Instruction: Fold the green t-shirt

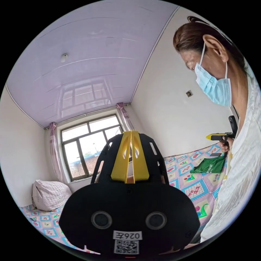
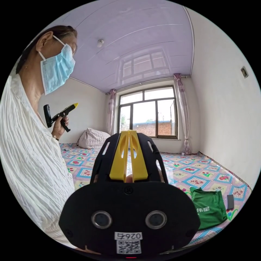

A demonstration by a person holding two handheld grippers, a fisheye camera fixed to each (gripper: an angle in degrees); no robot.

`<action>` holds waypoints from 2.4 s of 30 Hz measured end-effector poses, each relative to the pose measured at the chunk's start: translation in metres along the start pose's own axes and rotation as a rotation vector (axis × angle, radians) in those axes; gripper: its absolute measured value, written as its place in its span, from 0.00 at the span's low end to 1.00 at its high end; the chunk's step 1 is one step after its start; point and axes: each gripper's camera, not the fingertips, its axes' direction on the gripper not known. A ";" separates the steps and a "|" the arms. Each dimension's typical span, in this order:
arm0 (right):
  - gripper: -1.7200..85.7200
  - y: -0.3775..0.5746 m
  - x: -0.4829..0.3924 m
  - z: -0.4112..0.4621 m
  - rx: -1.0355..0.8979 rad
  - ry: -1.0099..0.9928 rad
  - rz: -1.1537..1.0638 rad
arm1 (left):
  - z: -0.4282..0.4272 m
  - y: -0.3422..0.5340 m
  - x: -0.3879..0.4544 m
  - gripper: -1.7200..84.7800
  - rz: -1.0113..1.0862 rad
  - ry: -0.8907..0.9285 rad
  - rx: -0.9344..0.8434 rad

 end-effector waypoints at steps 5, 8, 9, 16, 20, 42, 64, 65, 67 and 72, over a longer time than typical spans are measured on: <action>0.01 0.005 0.007 0.001 0.003 0.007 0.016 | -0.014 -0.005 0.001 0.01 -0.002 -0.018 0.027; 0.01 0.009 0.015 -0.001 0.023 0.010 0.056 | -0.018 -0.003 -0.004 0.01 -0.057 -0.040 0.042; 0.01 0.010 0.016 -0.002 0.026 0.013 0.059 | -0.019 -0.002 -0.006 0.01 -0.076 -0.036 0.048; 0.01 0.012 0.021 -0.001 0.006 0.077 0.046 | -0.026 0.013 -0.026 0.01 -0.209 -0.003 0.130; 0.01 0.014 0.027 0.001 0.020 0.100 0.059 | -0.027 0.016 -0.025 0.01 -0.216 -0.052 0.142; 0.01 0.012 0.046 0.020 0.041 0.064 0.016 | -0.021 0.007 -0.024 0.01 -0.146 0.028 0.269; 0.01 0.011 0.039 0.043 0.033 0.064 -0.068 | 0.000 0.010 -0.026 0.01 -0.106 0.033 0.286; 0.01 0.011 0.037 0.044 0.030 0.074 -0.078 | 0.002 0.011 -0.026 0.01 -0.101 0.029 0.278; 0.01 0.011 0.034 0.047 0.026 0.094 -0.092 | 0.004 0.012 -0.026 0.01 -0.101 0.026 0.272; 0.01 0.012 0.031 0.051 0.035 0.132 -0.106 | 0.009 0.017 -0.033 0.01 -0.138 -0.012 0.257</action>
